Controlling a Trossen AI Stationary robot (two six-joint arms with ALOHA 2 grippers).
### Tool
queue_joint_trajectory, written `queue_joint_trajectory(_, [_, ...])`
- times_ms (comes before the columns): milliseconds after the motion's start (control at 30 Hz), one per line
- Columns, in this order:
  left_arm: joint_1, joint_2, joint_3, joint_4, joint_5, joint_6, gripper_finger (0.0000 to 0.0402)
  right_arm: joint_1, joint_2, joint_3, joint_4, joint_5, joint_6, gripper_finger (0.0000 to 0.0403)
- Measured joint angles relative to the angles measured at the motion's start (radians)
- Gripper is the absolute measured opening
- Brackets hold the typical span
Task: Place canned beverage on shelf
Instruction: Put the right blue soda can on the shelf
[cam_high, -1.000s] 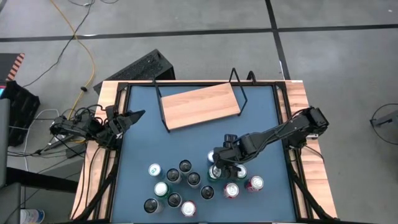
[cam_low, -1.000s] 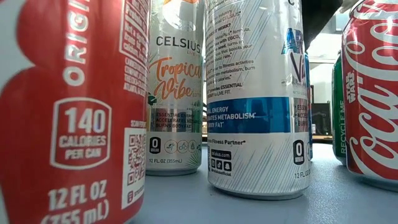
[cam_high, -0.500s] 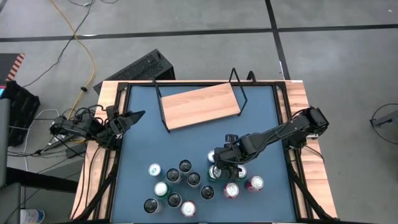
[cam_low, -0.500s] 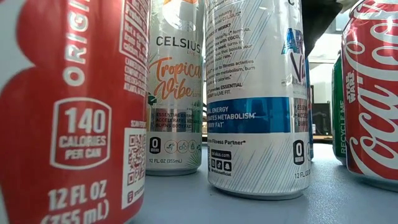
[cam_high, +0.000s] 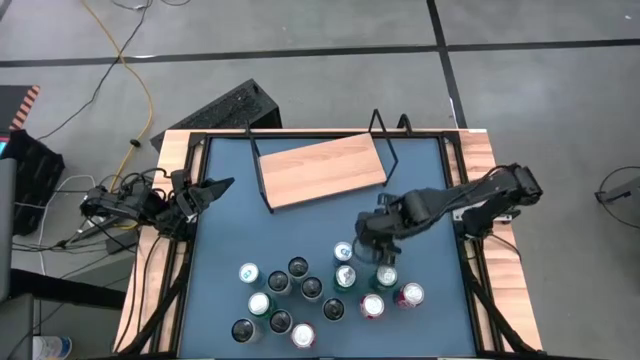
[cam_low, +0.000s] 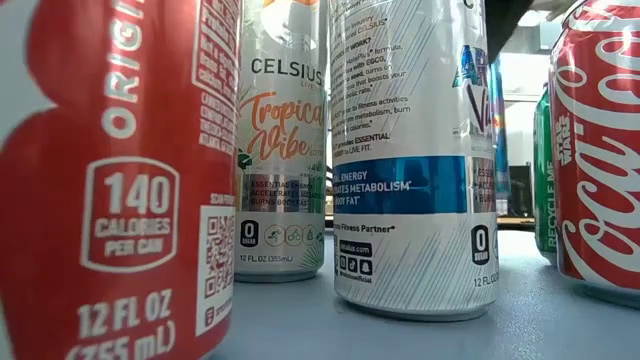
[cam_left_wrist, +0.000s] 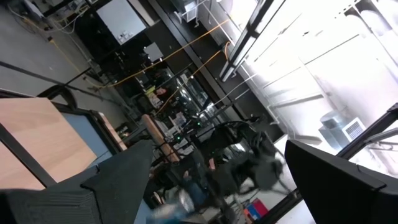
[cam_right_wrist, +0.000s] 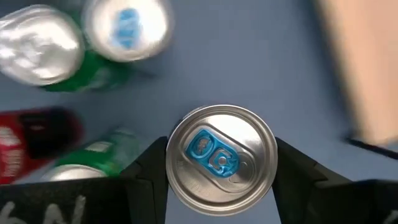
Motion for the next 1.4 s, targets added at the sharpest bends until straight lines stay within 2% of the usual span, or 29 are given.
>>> queue_joint_trajectory(133, [0.0, 0.0, 0.0, 0.0, 0.0, -0.015, 0.0352, -0.087, -0.027, 0.087, -0.041, 0.049, -0.083, 0.0196])
queue_joint_trajectory(333, [0.0, 0.0, 0.0, 0.001, 0.001, -0.017, 0.0352, -0.238, 0.026, 0.238, -0.008, 0.05, -0.297, 0.0196])
queue_joint_trajectory(633, [0.0, 0.0, 0.0, 0.018, 0.006, -0.035, 0.0352, -0.424, 0.275, 0.602, -0.008, 0.013, -0.564, 0.0196])
queue_joint_trajectory(833, [0.0, 0.0, 0.0, 0.019, 0.006, -0.038, 0.0352, -0.473, 0.475, 0.855, 0.012, -0.044, -0.645, 0.0196])
queue_joint_trajectory(933, [0.0, 0.0, 0.0, 0.021, 0.005, -0.04, 0.0352, -0.482, 0.49, 0.808, 0.142, -0.066, -0.712, 0.0196])
queue_joint_trajectory(1000, [0.0, 0.0, 0.0, 0.027, 0.001, -0.041, 0.0352, -0.489, 0.529, 0.807, 0.183, -0.099, -0.751, 0.0196])
queue_joint_trajectory(1167, [0.0, 0.0, 0.0, 0.028, -0.031, -0.041, 0.0352, -0.505, 0.587, 0.807, 0.267, -0.107, -0.849, 0.0196])
queue_joint_trajectory(1400, [0.0, 0.0, 0.0, 0.028, -0.104, -0.041, 0.0352, -0.521, 0.623, 0.807, 0.21, -0.147, -0.954, 0.0196])
